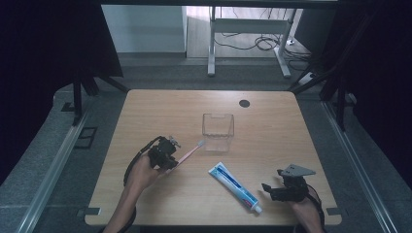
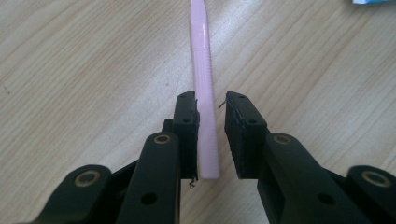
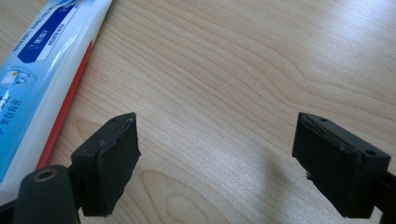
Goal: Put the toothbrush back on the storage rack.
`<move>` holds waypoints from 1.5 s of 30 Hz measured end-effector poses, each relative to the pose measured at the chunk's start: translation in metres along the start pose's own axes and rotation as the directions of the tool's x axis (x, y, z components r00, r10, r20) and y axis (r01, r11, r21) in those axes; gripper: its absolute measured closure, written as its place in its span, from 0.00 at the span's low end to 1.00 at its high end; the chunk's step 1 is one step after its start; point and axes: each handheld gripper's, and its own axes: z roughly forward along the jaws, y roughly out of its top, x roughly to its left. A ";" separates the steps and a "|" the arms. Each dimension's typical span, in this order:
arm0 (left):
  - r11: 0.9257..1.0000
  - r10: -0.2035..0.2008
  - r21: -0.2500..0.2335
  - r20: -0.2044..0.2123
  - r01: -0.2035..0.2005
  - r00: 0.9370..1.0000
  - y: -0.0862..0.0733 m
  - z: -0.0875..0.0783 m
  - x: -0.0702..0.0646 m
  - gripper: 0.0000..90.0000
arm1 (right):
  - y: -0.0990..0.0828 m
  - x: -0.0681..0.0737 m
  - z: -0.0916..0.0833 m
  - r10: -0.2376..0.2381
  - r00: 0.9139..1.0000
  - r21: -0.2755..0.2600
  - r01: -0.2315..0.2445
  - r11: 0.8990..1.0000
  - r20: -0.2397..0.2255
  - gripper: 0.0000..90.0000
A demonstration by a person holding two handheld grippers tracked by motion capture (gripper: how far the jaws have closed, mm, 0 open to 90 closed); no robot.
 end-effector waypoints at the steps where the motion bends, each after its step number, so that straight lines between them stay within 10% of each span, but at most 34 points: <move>1: 1.000 0.011 0.012 -0.001 -0.011 1.000 0.003 0.000 0.001 0.82 | 0.000 0.000 0.000 -0.002 1.000 0.001 0.002 1.000 -0.001 0.17; 26: 0.981 0.083 0.177 0.008 -0.083 0.997 0.059 0.034 0.007 0.75 | 0.000 0.000 0.001 -0.002 1.000 0.007 0.002 1.000 -0.011 0.18; 45: 0.985 -0.016 0.171 0.024 0.012 1.000 0.060 0.038 0.013 0.88 | 0.000 0.000 0.001 0.001 1.000 0.006 -0.001 1.000 -0.012 0.18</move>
